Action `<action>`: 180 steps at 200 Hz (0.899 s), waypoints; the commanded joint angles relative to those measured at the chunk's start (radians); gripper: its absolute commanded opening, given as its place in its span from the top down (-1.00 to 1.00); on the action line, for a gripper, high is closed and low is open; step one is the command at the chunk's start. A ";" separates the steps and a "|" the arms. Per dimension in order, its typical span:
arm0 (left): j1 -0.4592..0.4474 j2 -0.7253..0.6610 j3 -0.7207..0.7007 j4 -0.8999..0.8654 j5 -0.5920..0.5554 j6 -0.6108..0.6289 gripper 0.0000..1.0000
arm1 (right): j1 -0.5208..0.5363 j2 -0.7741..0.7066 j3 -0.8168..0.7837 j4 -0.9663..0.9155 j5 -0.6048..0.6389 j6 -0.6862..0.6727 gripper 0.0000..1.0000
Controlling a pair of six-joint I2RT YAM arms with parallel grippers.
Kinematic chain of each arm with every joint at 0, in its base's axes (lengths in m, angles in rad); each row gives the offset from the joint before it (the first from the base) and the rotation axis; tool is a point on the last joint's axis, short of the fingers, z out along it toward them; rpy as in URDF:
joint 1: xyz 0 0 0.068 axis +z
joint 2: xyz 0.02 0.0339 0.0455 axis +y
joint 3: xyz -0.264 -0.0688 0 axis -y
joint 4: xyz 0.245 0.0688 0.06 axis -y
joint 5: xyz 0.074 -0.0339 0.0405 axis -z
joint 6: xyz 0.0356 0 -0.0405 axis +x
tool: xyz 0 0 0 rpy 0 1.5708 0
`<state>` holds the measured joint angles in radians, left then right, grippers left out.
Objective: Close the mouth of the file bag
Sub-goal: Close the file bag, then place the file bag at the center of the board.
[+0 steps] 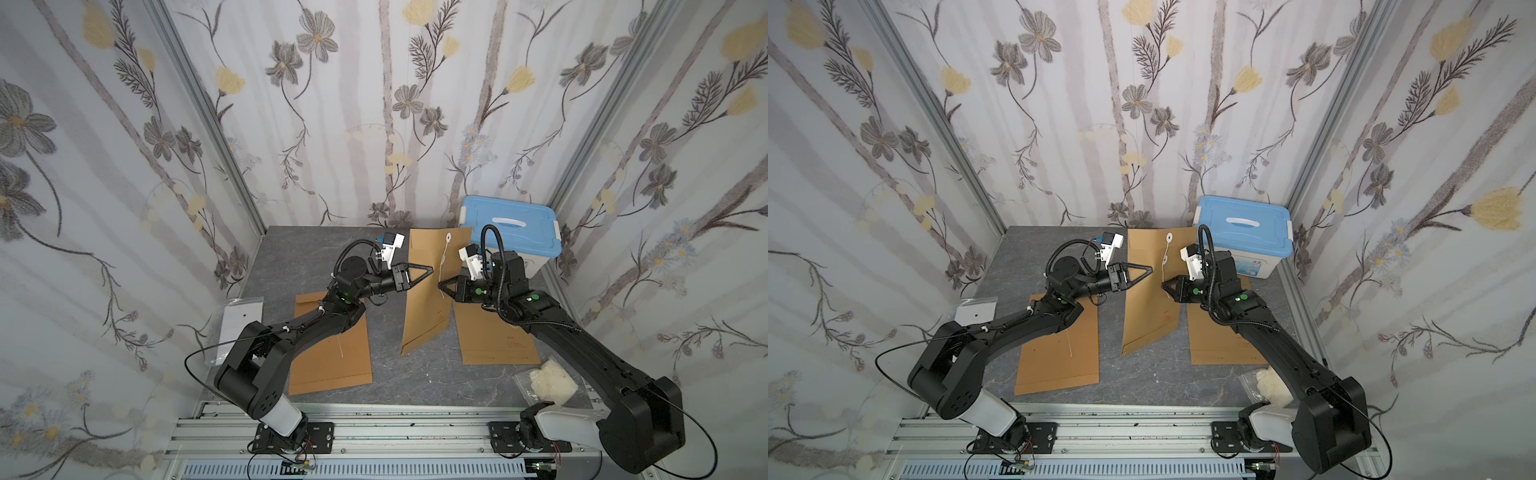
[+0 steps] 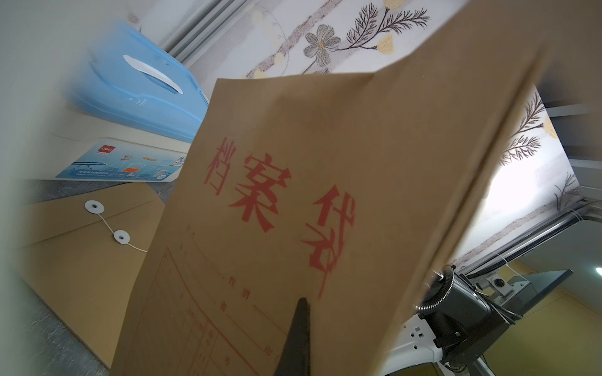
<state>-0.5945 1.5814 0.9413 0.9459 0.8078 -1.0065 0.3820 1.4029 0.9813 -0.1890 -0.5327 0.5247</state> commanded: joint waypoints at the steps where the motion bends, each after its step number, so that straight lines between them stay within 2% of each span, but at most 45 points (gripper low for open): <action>1: -0.002 0.001 0.000 0.065 0.011 -0.019 1.00 | 0.007 -0.019 -0.001 0.093 0.050 -0.054 0.62; 25: 0.000 0.004 0.002 0.071 0.012 -0.025 1.00 | 0.008 0.002 0.008 0.105 0.029 -0.072 0.68; 59: 0.002 0.002 0.002 0.082 0.013 -0.036 1.00 | 0.008 0.040 0.006 0.134 0.009 -0.062 1.00; 104: 0.009 0.001 -0.003 0.091 0.015 -0.047 1.00 | -0.010 0.033 -0.028 0.165 0.046 -0.038 1.00; 131: 0.019 0.001 -0.016 0.117 0.022 -0.067 1.00 | -0.062 0.042 -0.022 0.156 0.003 -0.020 1.00; 180: 0.043 0.015 -0.044 0.178 0.035 -0.106 1.00 | -0.151 0.002 -0.002 0.083 0.004 -0.039 1.00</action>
<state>-0.5579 1.5921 0.9039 1.0374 0.8169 -1.0798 0.2531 1.4239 0.9607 -0.1028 -0.5213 0.4999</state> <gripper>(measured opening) 0.053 0.049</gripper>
